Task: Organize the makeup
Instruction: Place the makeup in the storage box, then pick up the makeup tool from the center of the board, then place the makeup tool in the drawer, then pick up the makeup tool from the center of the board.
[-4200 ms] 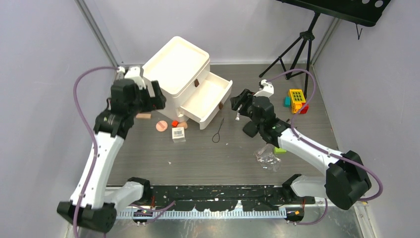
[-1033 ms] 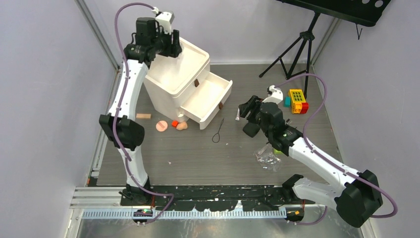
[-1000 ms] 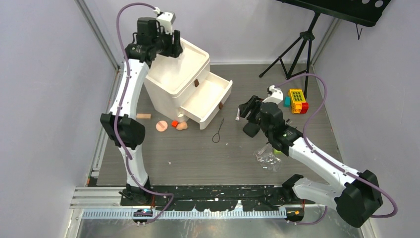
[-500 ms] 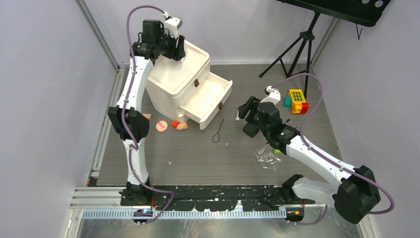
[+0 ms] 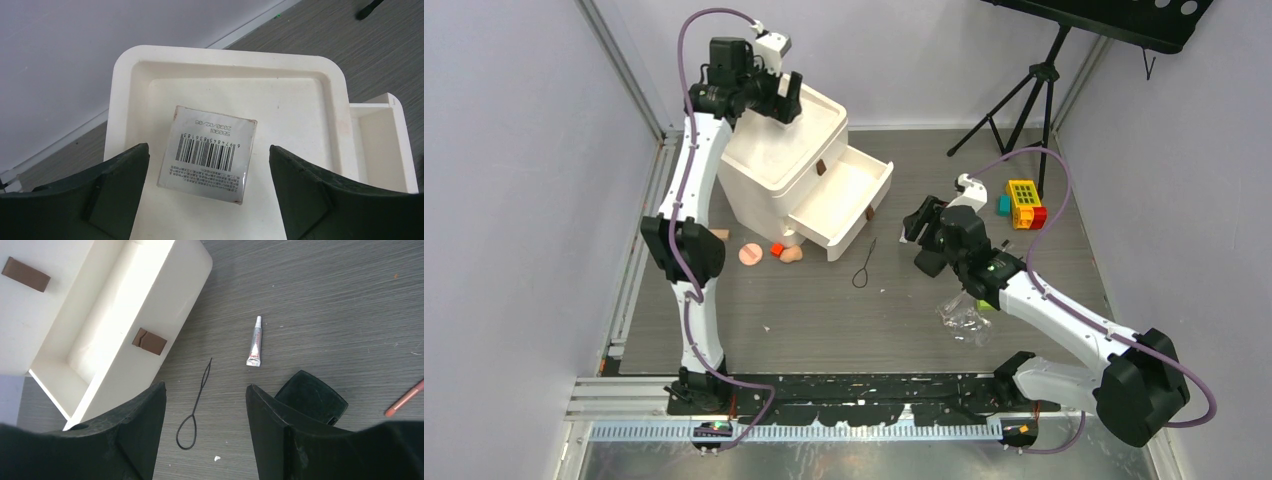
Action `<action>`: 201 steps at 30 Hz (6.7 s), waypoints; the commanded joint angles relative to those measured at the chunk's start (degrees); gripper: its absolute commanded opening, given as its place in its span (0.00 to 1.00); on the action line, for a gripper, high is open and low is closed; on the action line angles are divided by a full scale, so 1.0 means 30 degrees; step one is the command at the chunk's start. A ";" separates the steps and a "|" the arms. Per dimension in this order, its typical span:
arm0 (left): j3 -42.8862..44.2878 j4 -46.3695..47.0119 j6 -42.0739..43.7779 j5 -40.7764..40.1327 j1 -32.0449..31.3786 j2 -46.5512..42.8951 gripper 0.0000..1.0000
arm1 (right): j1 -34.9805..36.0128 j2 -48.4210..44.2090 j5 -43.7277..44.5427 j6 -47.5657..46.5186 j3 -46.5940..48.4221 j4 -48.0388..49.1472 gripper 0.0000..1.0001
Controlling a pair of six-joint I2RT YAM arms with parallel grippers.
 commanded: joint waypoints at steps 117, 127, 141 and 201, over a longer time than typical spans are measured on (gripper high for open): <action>-1.1049 0.4292 -0.7321 -1.1278 -0.8565 -0.4448 0.00 | -0.0174 -0.2688 0.2154 0.0472 -0.0407 -0.2970 0.62; -1.0217 0.4235 -0.6719 -1.1763 -0.8563 -0.3006 0.38 | -0.0164 -0.2853 0.2438 0.0355 -0.0472 -0.3180 0.62; -1.5265 0.5749 -0.7737 -1.2044 -0.8934 -1.0527 0.51 | -0.0218 -0.2513 0.2286 0.0369 -0.0505 -0.3006 0.62; -3.8291 2.3907 -2.7089 -1.1734 -0.4511 -1.3140 0.43 | -0.0223 -0.0411 0.1148 0.0093 0.0098 -0.2287 0.62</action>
